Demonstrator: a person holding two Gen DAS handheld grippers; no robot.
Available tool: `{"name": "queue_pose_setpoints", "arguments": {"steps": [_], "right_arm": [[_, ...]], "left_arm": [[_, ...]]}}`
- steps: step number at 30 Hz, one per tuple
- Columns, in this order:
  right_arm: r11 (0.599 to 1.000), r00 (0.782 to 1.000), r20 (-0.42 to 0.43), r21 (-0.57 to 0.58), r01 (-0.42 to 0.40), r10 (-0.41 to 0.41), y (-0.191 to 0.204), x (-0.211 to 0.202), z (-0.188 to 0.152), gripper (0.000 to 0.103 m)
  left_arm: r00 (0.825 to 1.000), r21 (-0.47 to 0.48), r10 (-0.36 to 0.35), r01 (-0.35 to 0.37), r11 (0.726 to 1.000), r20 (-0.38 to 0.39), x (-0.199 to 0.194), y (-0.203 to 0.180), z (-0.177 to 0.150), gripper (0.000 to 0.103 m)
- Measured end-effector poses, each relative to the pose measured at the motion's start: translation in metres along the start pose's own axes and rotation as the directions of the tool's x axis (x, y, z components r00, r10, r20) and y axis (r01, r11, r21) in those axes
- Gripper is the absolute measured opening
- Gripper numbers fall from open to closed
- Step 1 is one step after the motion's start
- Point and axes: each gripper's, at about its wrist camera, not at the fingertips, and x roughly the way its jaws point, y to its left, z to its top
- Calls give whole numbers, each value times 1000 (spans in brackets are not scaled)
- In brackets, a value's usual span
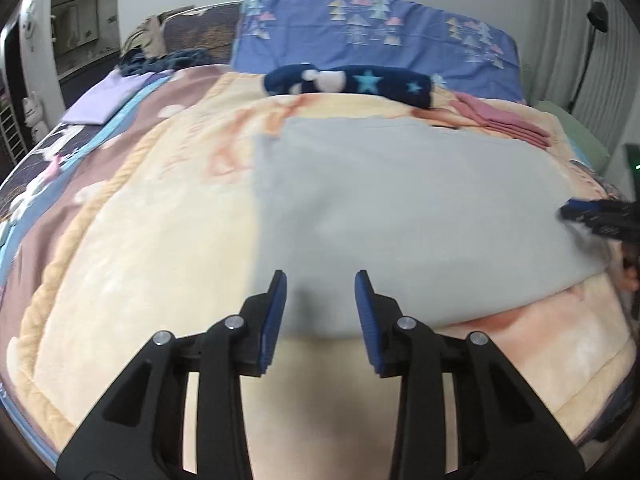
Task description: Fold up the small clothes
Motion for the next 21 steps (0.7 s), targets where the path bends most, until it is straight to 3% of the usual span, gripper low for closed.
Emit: {"name": "queue_pose_setpoints", "arguments": {"steps": [2, 5, 7, 8, 13, 15, 17, 19, 20, 21], "right_arm": [[993, 996, 66, -96, -62, 68, 34, -21, 6, 47], [965, 987, 113, -248, -85, 116, 89, -34, 5, 50], [942, 979, 113, -312, -127, 169, 117, -33, 0, 52], [932, 977, 109, -333, -140, 186, 130, -31, -2, 53], [923, 970, 34, -317, -219, 242, 166, -13, -11, 53], [921, 967, 6, -306, -242, 256, 181, -4, -13, 54], [919, 973, -8, -327, -222, 233, 204, 3, -14, 54], [905, 977, -2, -377, -197, 212, 229, 5, -16, 54], [892, 978, -5, -407, -194, 211, 242, 8, -17, 54], [883, 976, -14, -424, -202, 216, 251, 8, -18, 54]], "left_arm": [[1000, -21, -19, 19, 1000, -2, 0, 17, -2, 33], [997, -40, -80, 79, 996, -14, 10, 30, -4, 32], [991, -56, -135, 134, 989, -14, 18, 37, -6, 16], [986, -65, -164, 163, 984, -8, 18, 38, -6, 2], [967, -59, -211, 221, 974, 142, -23, 53, -2, 0], [967, -41, -218, 225, 973, 136, -25, 60, -7, 0], [973, -56, -213, 219, 974, 93, -11, 68, -16, 0], [967, -88, -248, 253, 964, 58, 1, 74, -27, 1], [961, -95, -272, 276, 956, 52, 4, 75, -30, 6], [952, -91, -300, 304, 948, 55, 5, 74, -31, 20]]}}
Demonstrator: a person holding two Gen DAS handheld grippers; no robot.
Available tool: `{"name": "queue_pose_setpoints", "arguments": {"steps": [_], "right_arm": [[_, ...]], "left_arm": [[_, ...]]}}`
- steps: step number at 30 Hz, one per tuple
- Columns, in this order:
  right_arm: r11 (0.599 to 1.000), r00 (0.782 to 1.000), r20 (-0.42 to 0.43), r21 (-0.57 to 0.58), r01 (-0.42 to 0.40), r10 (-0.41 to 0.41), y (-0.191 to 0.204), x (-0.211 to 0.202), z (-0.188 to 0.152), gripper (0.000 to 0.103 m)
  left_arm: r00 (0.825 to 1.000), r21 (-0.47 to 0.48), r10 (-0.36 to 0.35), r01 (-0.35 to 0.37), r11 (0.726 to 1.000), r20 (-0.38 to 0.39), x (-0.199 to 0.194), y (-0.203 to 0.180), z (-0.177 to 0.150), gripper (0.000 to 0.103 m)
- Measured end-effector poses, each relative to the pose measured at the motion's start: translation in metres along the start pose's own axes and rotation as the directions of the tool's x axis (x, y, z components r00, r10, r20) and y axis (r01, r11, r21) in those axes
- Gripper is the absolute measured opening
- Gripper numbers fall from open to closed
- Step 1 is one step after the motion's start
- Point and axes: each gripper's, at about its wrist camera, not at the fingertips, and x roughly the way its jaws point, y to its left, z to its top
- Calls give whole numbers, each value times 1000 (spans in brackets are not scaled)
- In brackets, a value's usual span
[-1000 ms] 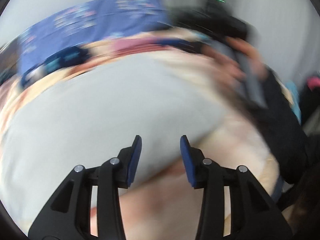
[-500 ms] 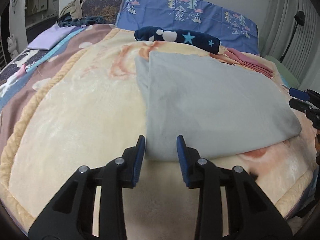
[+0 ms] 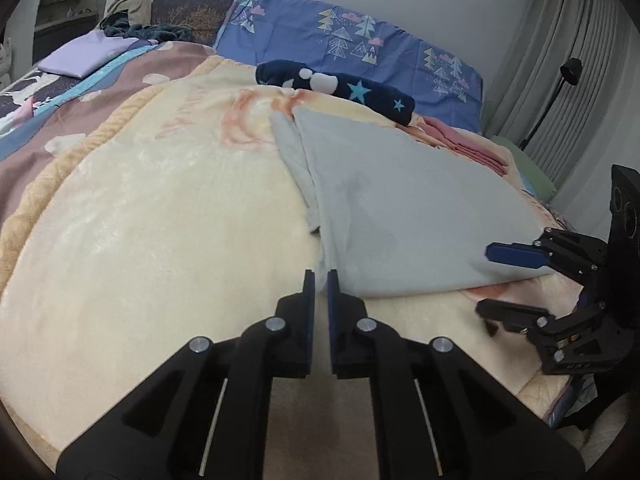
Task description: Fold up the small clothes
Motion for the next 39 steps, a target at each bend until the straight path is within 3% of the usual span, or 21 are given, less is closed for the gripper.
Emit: {"name": "queue_pose_setpoints", "arguments": {"steps": [2, 4, 6, 8, 11, 15, 17, 18, 20, 23, 27, 29, 32, 36, 39], "right_arm": [[1000, 1000, -11, -7, -27, 27, 11, 6, 8, 54], [999, 999, -15, 4, -38, 38, 11, 8, 12, 54], [999, 999, -18, 23, -35, 35, 9, 7, 15, 54], [999, 999, -19, 39, -27, 28, 6, 5, 14, 54], [999, 1000, -28, 40, -2, 4, 6, 5, 11, 55], [1000, 999, -40, 9, 12, -11, 14, 12, 11, 55], [999, 998, -53, -27, 18, -19, 23, 20, 14, 55], [999, 998, -57, -41, 15, -17, 26, 23, 16, 55], [998, 998, -61, -55, -7, 3, 31, 28, 19, 55], [999, 998, -55, -50, -11, 8, 31, 29, 24, 55], [1000, 999, -43, -16, -4, 3, 23, 23, 23, 55], [1000, 999, -51, -5, 8, -8, 19, 23, 21, 55], [1000, 998, -64, 12, 19, -18, 14, 27, 18, 55], [1000, 999, -37, 21, 8, -7, 11, 22, 19, 55], [1000, 1000, -27, 17, 0, 1, 13, 22, 20, 55]], "left_arm": [[999, 25, -34, 34, 999, -1, 3, -4, 4, 33], [998, 45, -54, 55, 997, -31, 13, -8, 12, 33], [995, 55, -92, 94, 994, -50, 21, -10, 23, 9], [990, 73, -129, 132, 988, -50, 20, -15, 33, 2], [977, 84, -209, 212, 974, -42, 12, -22, 41, 0], [987, 82, -153, 156, 984, -44, 13, -12, 31, 0], [992, 40, -111, 114, 993, -67, 23, 2, 25, 8], [991, 19, -109, 111, 994, -75, 27, 8, 23, 16], [988, 6, -137, 138, 990, -78, 30, 12, 22, 22], [989, 51, -114, 119, 992, -89, 35, 4, 29, 23], [994, 84, -92, 96, 992, -51, 27, 2, 40, 38], [993, 76, -91, 97, 992, -71, 32, 5, 41, 38], [981, 90, -143, 155, 984, -130, 43, -1, 35, 7], [956, 56, -280, 285, 957, -87, 15, -14, 44, 3], [980, 50, -176, 181, 982, -95, 15, -1, 48, 3]]}}
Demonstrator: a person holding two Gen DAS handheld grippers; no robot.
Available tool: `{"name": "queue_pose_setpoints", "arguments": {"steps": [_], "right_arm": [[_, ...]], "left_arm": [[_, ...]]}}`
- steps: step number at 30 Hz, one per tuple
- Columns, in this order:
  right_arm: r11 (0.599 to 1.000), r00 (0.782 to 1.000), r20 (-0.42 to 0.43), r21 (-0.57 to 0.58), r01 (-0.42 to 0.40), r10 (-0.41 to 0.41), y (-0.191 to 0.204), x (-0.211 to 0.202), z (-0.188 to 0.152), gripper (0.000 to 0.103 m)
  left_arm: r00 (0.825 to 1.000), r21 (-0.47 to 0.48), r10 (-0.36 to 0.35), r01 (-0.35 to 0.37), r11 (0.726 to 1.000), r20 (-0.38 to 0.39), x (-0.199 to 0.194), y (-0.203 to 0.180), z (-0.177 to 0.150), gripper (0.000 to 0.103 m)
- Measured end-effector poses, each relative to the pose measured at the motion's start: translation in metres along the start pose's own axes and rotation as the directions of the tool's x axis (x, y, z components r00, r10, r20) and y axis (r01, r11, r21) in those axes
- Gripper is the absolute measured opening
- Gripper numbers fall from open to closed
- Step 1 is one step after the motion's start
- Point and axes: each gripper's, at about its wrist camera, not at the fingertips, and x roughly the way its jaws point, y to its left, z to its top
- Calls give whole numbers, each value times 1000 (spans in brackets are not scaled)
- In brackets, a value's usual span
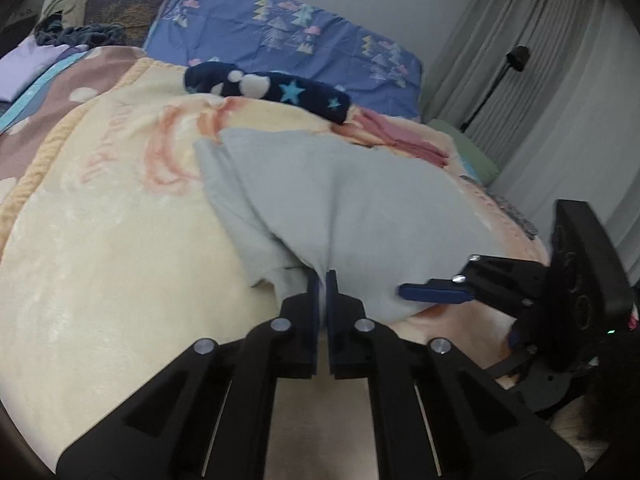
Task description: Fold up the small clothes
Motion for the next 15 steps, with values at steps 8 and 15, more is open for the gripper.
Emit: {"name": "queue_pose_setpoints", "arguments": {"steps": [8, 15], "right_arm": [[991, 999, 1, -124, 44, -44, 28, 16, 4, 55], [976, 992, 14, -179, 124, -124, 37, 30, 14, 55]], "left_arm": [[997, -102, 29, -36, 994, -66, 10, 32, -22, 28], [1000, -158, -9, 9, 987, 3, 26, 55, 48, 53]]}}
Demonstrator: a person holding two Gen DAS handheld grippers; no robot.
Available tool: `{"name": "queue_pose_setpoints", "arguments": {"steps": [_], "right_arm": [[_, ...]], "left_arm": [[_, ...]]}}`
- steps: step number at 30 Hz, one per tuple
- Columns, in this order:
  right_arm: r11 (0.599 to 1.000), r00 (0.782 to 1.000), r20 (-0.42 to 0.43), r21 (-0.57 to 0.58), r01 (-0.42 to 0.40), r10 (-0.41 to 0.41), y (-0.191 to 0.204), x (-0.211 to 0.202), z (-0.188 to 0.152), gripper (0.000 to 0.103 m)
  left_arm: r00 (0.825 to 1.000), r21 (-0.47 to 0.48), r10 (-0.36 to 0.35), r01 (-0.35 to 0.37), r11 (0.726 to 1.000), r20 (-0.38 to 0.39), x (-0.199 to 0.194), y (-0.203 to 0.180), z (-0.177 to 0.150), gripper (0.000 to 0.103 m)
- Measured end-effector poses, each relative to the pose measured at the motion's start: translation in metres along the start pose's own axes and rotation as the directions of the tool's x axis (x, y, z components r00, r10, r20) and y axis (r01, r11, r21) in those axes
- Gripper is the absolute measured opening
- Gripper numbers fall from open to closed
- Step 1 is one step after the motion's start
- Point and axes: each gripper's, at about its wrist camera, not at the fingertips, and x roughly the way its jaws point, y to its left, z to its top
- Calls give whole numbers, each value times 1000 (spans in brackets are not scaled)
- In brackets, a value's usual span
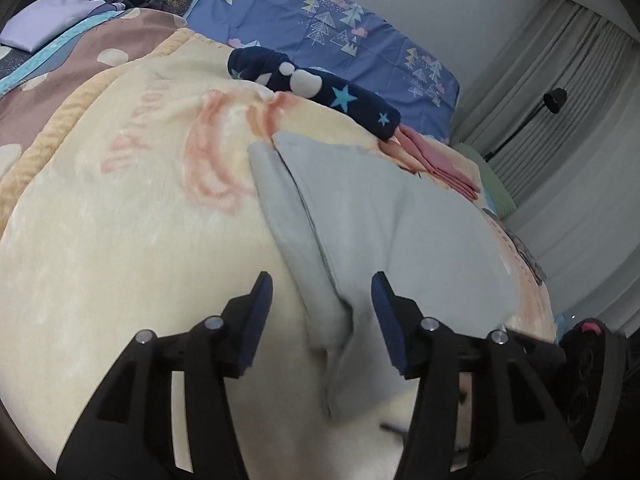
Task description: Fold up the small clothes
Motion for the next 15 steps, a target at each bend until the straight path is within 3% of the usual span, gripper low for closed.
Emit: {"name": "queue_pose_setpoints", "arguments": {"steps": [3, 8, 11, 13, 14, 15], "right_arm": [[1000, 1000, -22, -15, 13, -14, 2, 12, 6, 55], [998, 998, -45, 44, -33, 35, -3, 27, 1, 54], [996, 997, -45, 66, -54, 57, -7, 29, 0, 55], [995, 997, -43, 74, -60, 63, -8, 30, 0, 55], [995, 997, -41, 76, -62, 65, -9, 30, 0, 55], [995, 997, -40, 78, -63, 67, -9, 30, 0, 55]], "left_arm": [[999, -13, 39, -39, 999, -29, 41, 10, 41, 52], [986, 28, 150, -148, 989, -68, 100, 16, 88, 52], [981, 59, 167, -162, 985, -99, 126, 19, 107, 52], [979, 55, 157, -152, 987, -127, 139, 21, 114, 28], [982, 45, 130, -125, 991, -137, 142, 21, 117, 6], [986, 38, 114, -111, 993, -122, 139, 18, 120, 6]]}}
